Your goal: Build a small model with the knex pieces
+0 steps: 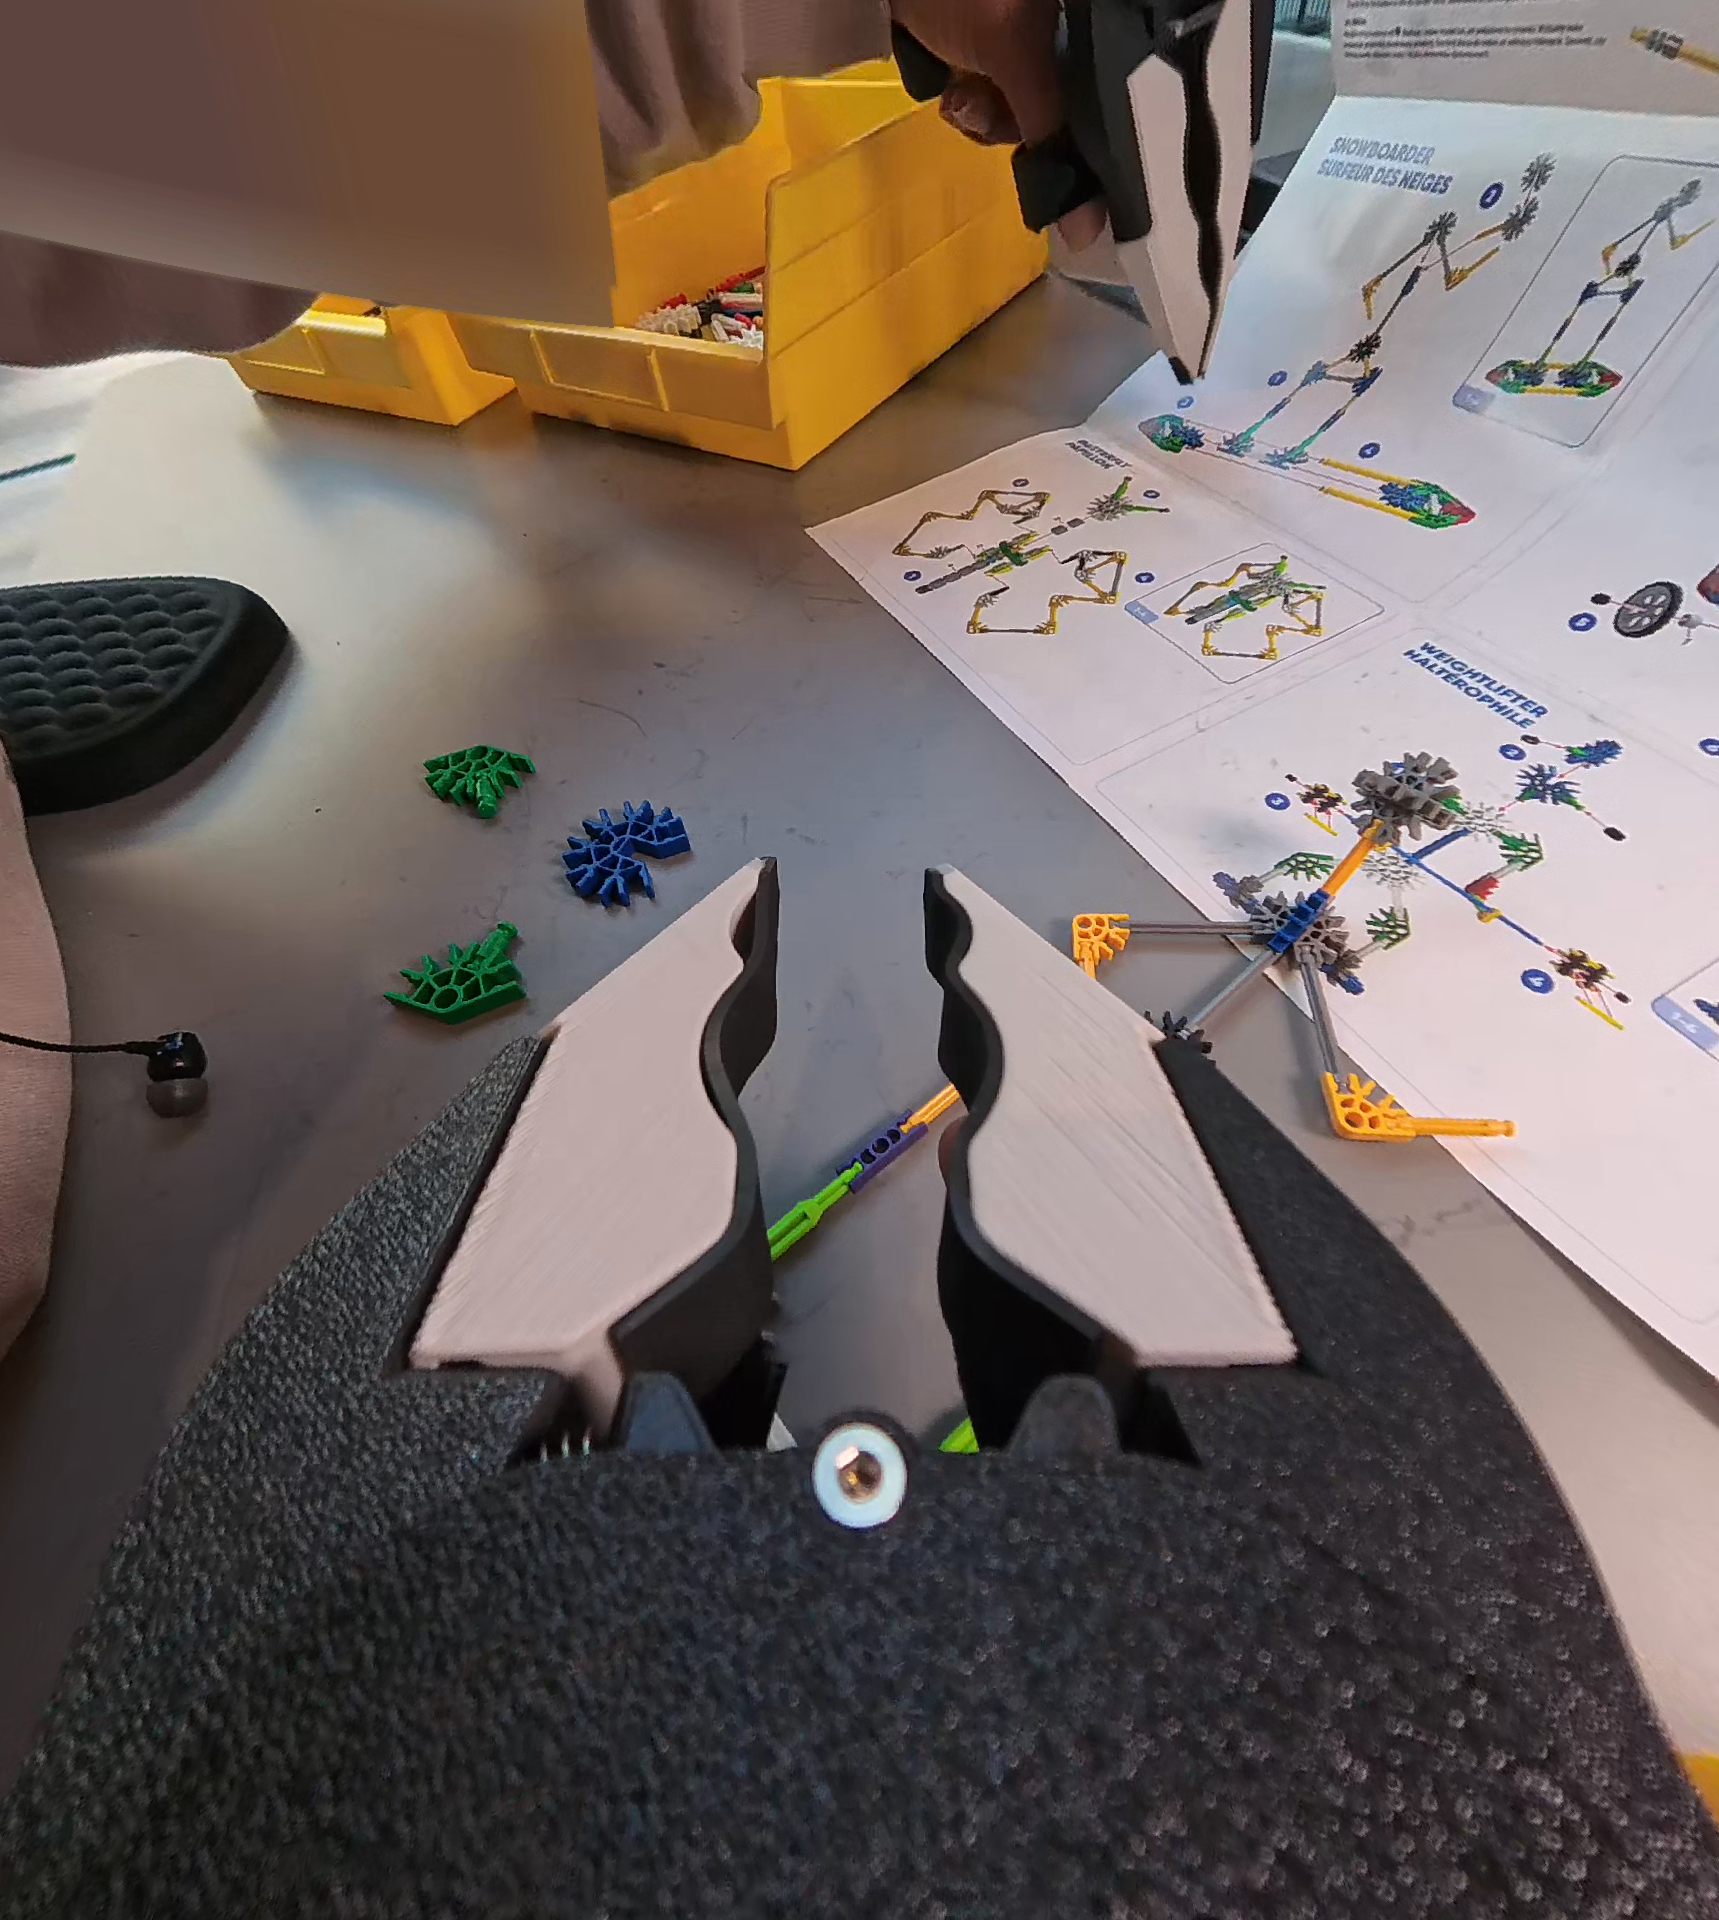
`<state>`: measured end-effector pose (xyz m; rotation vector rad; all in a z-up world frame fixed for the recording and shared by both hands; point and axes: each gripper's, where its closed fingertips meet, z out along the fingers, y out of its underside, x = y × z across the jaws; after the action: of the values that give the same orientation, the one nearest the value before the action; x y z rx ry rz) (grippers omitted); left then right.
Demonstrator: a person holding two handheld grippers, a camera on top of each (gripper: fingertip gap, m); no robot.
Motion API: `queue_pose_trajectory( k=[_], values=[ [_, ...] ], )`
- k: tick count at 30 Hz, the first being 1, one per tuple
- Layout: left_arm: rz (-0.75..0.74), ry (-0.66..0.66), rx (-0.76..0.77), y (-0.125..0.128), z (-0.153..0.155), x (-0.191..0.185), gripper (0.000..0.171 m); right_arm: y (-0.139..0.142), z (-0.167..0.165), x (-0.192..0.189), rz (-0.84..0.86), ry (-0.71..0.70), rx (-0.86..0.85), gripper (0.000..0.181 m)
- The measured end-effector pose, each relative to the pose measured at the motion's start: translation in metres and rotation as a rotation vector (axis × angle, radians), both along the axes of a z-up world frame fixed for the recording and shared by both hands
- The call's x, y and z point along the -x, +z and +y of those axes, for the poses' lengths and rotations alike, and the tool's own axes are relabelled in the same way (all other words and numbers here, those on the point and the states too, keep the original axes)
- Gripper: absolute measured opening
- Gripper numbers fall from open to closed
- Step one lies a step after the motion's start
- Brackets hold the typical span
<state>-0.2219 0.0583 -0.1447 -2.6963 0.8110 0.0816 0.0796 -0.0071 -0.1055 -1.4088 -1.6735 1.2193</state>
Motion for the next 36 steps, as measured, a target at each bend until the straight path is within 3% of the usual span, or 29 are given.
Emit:
queue_pose_trajectory(
  k=[5,7,9,13,17,22,36],
  values=[
    [-0.099,-0.058,-0.252,0.063,-0.009,-0.058,0.002,0.002,-0.004,0.001,-0.006,0.005,-0.008,0.027],
    [-0.174,-0.083,-0.345,0.088,-0.029,-0.09,0.006,0.002,-0.007,0.001,-0.008,0.012,-0.014,0.027],
    [-0.272,-0.102,-0.374,0.095,-0.059,-0.123,0.009,0.003,-0.012,0.002,-0.01,0.022,-0.02,0.027],
    [-0.435,-0.095,-0.346,0.061,-0.119,-0.179,0.009,0.005,-0.026,0.006,-0.024,0.052,-0.066,0.027],
    [-0.61,-0.002,-0.314,0.018,-0.148,-0.22,0.004,0.0,-0.046,0.014,-0.075,0.1,-0.143,0.027],
    [-0.593,0.004,-0.3,-0.002,-0.144,-0.237,0.0,-0.009,-0.056,0.02,-0.106,0.107,-0.195,0.026],
    [-0.521,-0.048,-0.265,-0.016,-0.141,-0.25,0.0,-0.015,-0.035,0.007,-0.091,0.036,-0.244,0.023]
  ],
)
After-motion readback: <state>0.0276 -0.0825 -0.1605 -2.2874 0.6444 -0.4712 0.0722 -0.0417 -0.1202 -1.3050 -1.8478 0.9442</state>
